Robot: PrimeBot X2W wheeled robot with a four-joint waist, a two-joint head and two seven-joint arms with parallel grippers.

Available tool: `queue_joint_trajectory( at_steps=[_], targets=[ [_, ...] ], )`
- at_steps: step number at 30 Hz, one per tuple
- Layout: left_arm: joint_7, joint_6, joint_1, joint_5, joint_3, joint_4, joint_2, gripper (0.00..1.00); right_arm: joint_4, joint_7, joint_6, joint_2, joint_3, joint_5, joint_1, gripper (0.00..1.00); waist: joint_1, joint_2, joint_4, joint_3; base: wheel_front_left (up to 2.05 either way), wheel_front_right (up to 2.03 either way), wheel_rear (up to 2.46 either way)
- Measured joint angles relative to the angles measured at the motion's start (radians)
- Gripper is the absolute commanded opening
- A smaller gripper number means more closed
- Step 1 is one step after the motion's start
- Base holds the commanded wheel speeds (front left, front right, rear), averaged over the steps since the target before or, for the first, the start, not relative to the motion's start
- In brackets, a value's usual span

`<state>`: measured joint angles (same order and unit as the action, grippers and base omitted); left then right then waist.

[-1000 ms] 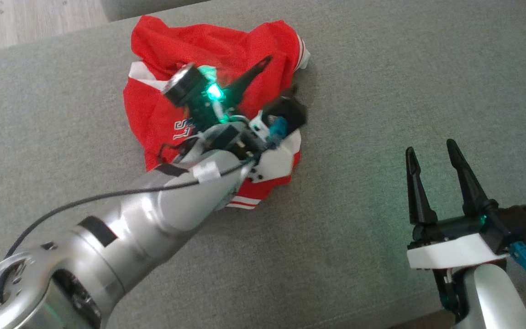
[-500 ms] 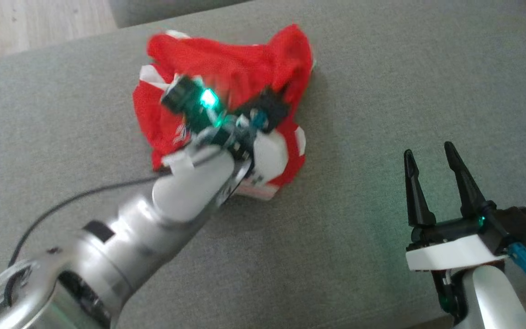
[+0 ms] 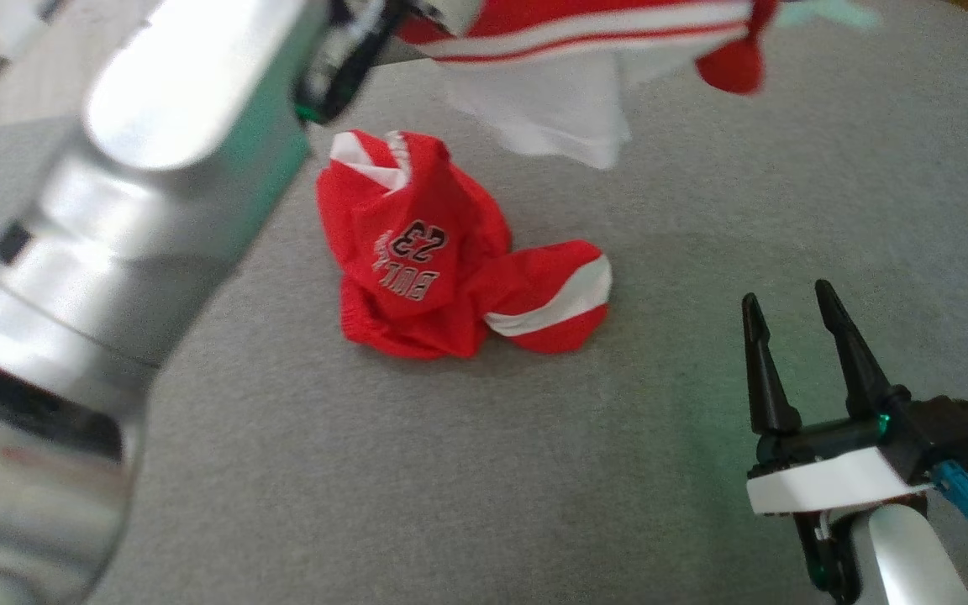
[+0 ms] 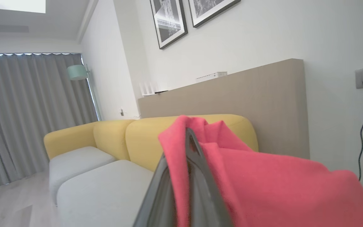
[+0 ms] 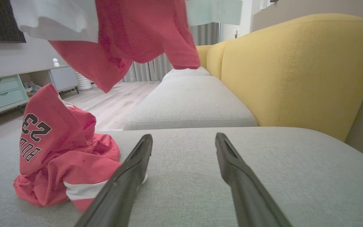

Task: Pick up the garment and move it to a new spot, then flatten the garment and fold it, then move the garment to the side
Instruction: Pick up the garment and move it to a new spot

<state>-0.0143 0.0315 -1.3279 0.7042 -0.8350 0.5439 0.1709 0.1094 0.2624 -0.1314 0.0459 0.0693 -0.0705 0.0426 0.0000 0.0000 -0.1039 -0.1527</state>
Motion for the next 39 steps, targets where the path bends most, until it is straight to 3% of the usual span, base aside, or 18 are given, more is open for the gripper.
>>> queue_joint_trajectory(
  at_steps=[5,13,18,25,31,32,33,37,39],
  targets=[
    [0.004,0.002,-0.005,-0.002,0.024,0.013,0.113,0.00,-0.004,0.000,0.000,0.000,-0.016,0.003,-0.014,1.00,0.0001,0.0000,0.066,0.011,0.00,0.00,0.00],
    [-0.037,-0.051,0.141,-0.007,0.076,0.018,0.323,0.00,-0.009,0.000,0.000,0.000,-0.044,0.042,-0.016,1.00,0.0000,0.0000,0.205,0.016,0.00,0.00,0.00],
    [-0.070,-0.074,0.263,0.029,0.101,0.023,0.391,0.00,-0.014,0.000,0.000,0.000,-0.041,0.066,-0.018,1.00,0.0000,0.0000,0.276,0.009,0.00,0.00,0.00],
    [-0.147,-0.084,0.413,0.096,0.136,0.101,0.408,0.00,-0.024,0.000,0.000,0.000,-0.046,0.134,-0.014,1.00,0.0001,0.0000,0.366,-0.054,0.00,0.00,0.00],
    [-0.201,-0.082,0.485,0.153,0.162,0.228,0.320,0.00,-0.032,0.000,0.000,0.010,-0.053,0.175,-0.003,1.00,0.0002,0.0000,0.416,-0.141,0.00,0.00,0.00],
    [-0.210,-0.072,0.489,0.156,0.165,0.245,0.306,0.30,-0.033,0.000,0.000,0.015,-0.054,0.178,0.001,1.00,0.0002,0.0000,0.423,-0.153,0.00,0.00,0.00],
    [-0.218,-0.066,0.491,0.159,0.174,0.259,0.289,1.00,-0.034,0.000,0.000,0.019,-0.056,0.178,0.007,1.00,0.0003,0.0000,0.430,-0.164,0.00,0.00,0.00],
    [-0.235,-0.066,0.495,0.139,0.213,0.269,0.251,1.00,-0.034,0.000,0.000,0.024,-0.059,0.178,0.017,1.00,0.0003,0.0000,0.452,-0.179,0.00,0.00,0.00],
    [-0.235,-0.079,0.514,0.085,0.267,0.203,0.251,1.00,-0.033,0.000,0.000,0.023,-0.061,0.178,0.020,1.00,0.0002,0.0000,0.449,-0.170,0.00,0.00,0.00]
  ],
)
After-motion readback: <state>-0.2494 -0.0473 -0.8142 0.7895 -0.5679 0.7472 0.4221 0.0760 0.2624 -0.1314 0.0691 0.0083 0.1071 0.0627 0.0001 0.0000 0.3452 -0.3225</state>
